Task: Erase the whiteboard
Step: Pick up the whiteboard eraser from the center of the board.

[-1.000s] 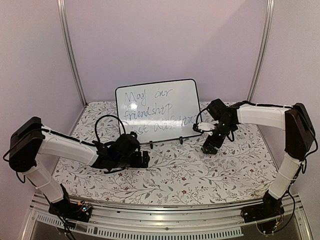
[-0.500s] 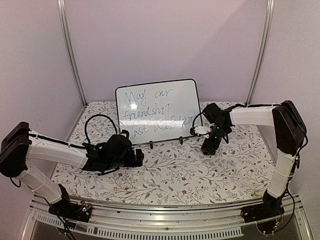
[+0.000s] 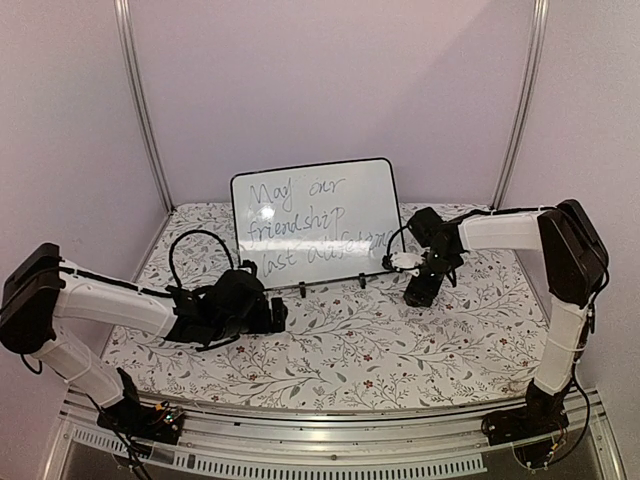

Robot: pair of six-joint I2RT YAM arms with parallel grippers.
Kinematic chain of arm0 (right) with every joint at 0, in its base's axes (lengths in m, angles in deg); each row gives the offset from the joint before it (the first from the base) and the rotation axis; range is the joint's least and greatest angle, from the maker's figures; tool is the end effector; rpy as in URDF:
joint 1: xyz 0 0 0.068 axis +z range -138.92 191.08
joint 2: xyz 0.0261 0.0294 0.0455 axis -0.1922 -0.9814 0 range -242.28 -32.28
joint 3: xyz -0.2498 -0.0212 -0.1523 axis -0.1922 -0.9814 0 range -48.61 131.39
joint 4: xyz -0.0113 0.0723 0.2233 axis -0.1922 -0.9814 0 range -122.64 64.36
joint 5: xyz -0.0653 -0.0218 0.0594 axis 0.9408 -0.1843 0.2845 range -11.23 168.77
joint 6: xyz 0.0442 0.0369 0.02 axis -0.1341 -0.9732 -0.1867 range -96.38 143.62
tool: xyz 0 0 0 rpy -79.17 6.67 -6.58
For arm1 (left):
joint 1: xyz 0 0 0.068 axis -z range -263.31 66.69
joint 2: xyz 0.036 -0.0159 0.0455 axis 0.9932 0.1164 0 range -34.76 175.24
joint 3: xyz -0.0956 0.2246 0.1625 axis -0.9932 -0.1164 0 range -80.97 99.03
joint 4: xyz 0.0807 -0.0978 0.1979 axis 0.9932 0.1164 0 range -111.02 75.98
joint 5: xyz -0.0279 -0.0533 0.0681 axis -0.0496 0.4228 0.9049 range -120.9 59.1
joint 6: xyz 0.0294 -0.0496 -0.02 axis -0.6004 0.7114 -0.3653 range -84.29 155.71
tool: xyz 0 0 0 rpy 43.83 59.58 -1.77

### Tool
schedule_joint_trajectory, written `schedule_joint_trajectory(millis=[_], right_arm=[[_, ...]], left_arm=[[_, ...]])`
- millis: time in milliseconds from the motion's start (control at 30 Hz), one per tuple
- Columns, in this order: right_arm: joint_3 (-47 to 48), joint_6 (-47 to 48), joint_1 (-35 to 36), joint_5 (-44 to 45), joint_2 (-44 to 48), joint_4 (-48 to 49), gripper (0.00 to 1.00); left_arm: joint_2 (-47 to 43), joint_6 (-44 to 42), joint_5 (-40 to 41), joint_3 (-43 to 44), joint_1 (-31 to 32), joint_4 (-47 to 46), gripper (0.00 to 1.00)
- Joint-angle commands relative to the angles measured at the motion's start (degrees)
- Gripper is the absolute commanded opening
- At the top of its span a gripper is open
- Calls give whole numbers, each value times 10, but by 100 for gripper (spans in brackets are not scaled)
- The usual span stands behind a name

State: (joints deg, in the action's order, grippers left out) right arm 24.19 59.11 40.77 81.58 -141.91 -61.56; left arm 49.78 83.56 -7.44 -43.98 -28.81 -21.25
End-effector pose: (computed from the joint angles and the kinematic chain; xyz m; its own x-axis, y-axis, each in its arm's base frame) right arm 0.3143 0.1765 0.1862 -0.3957 -0.8931 -0.2142 -0.8742 0.4377 -0.2103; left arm 0.1668 -0.2026 0.1928 -0.7240 -0.1562 -0.6719 0.0796 0.9486 -0.3063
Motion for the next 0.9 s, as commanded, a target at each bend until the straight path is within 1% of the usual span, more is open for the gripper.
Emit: schedule_joint_trajectory(millis=[0,100,200,233,300,433,533,667,700,867], right_arm=[[9,0,-3,-13,-17,7,79],[9,-4,-4,-20,-16,5,75],[9,-10,-4,-22,-11,1,66],[11,-12,-4,-40,-10,0,63],[16,-17,-4,-49,-7,-7,57],[19,-22,-4,-54,-1,-15,56],[17,-22,-3,-60,2,-18,47],[16,-24,-4,-70,0,-23,46],[16,-25,-4,-70,0,-24,42],[16,-27,-4,-74,1,-26,32]], left_arm=[[14,6,4,-7,6,-13,100],[15,7,2,-10,5,-15,100],[14,8,2,-14,5,-19,100],[14,8,2,-15,6,-21,100],[15,9,1,-17,5,-24,100],[16,9,1,-17,5,-26,100],[17,8,0,-18,6,-27,100],[16,9,-1,-22,5,-29,100],[15,9,0,-24,6,-30,100],[12,8,-2,-32,5,-40,100]])
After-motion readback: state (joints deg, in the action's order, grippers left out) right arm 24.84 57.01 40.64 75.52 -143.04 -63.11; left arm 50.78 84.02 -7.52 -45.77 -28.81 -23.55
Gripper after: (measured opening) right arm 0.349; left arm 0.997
